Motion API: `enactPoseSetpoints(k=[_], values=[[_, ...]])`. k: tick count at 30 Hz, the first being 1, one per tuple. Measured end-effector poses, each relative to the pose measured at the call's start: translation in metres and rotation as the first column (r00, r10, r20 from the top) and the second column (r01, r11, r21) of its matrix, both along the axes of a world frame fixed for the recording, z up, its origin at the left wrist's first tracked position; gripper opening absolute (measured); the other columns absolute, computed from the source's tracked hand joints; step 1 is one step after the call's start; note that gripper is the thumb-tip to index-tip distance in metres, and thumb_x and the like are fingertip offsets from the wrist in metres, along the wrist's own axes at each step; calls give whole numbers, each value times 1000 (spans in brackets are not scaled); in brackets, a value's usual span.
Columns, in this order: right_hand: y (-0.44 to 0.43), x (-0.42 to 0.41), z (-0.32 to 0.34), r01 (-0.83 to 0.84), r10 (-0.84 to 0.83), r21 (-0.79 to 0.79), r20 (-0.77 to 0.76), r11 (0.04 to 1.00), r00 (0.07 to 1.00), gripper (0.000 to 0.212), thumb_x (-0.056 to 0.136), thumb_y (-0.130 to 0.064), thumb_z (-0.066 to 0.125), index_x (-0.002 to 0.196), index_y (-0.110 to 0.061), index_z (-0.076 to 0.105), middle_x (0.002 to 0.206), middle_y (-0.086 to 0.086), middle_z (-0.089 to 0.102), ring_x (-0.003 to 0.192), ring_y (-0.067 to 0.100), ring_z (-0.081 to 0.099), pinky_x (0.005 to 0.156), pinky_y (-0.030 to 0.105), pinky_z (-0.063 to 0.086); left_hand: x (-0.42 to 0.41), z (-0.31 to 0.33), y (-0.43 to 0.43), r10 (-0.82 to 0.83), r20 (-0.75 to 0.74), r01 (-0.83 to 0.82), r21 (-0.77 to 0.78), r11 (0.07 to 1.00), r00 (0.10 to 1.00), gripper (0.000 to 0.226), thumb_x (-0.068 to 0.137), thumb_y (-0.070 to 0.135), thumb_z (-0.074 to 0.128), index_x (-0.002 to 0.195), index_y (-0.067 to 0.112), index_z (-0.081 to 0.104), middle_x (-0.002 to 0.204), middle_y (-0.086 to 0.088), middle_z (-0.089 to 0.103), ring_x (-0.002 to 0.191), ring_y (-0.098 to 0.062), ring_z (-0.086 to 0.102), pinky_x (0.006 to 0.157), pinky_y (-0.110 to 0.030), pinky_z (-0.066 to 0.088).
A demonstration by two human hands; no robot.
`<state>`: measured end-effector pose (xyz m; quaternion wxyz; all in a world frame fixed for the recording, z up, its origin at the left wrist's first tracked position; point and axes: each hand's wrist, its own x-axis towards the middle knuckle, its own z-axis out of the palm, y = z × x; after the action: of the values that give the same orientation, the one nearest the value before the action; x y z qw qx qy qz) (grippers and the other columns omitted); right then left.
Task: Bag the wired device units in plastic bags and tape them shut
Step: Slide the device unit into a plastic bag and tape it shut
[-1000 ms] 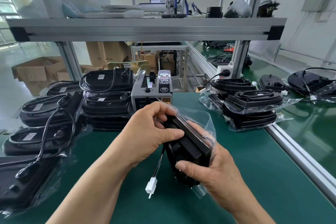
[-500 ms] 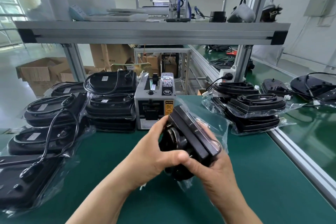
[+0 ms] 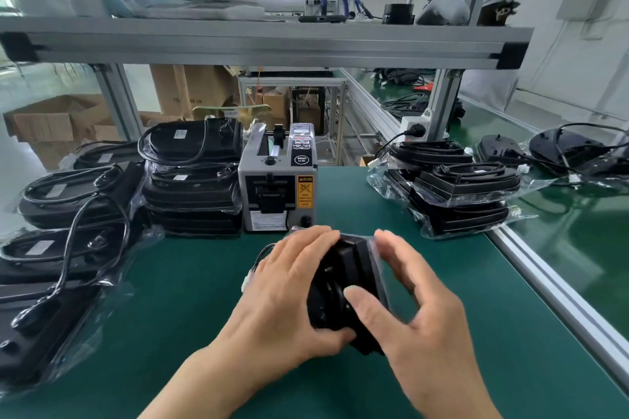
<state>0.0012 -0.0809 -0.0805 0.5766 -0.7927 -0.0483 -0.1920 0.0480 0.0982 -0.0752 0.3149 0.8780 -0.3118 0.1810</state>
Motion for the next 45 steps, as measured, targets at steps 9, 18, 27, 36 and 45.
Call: enactPoseSetpoints(k=[9, 18, 27, 36, 45], values=[[9, -7, -19, 161, -158, 199, -30, 967, 987, 44, 92, -46, 38, 119, -29, 68, 115, -24, 70, 115, -5, 61, 103, 27, 48, 2, -37, -1, -23, 187, -5, 152, 988, 982, 105, 60, 35, 89, 148, 22, 34, 156, 1, 40, 147, -18, 31, 110, -46, 42], [9, 2, -23, 106, -62, 360, -132, 927, 989, 39, 80, 4, 76, 100, -29, 78, 92, -15, 78, 90, -5, 71, 72, 2, 48, -1, -14, 6, -130, -103, 117, -131, 985, 986, 70, 73, 56, 74, 137, 36, 54, 150, 15, 47, 141, -6, 40, 114, -24, 34], [20, -4, -19, 144, -125, 327, -78, 934, 989, 39, 73, 0, 83, 93, -34, 79, 82, -26, 74, 76, -15, 67, 65, -5, 42, 132, 17, 20, -138, -844, -787, -534, 309, 518, 15, 95, 14, 63, 82, 8, 66, 56, 3, 63, 45, -4, 50, 37, -15, 40], [21, -5, -24, 95, -77, 352, -64, 931, 995, 40, 69, -6, 85, 95, -37, 80, 88, -15, 78, 81, 0, 74, 70, 5, 51, 177, 10, 14, -226, -892, -872, -439, 218, 392, 16, 95, 17, 64, 82, 14, 56, 59, 2, 55, 28, -5, 42, 33, -10, 30], [19, -4, -22, 100, -83, 345, -64, 933, 995, 39, 68, -5, 86, 94, -34, 80, 82, -15, 77, 74, -4, 71, 64, 1, 48, 144, 24, 2, -94, -781, -771, -625, 124, 617, 19, 85, 9, 69, 71, 14, 57, 46, 7, 53, 39, -3, 47, 38, -16, 36]])
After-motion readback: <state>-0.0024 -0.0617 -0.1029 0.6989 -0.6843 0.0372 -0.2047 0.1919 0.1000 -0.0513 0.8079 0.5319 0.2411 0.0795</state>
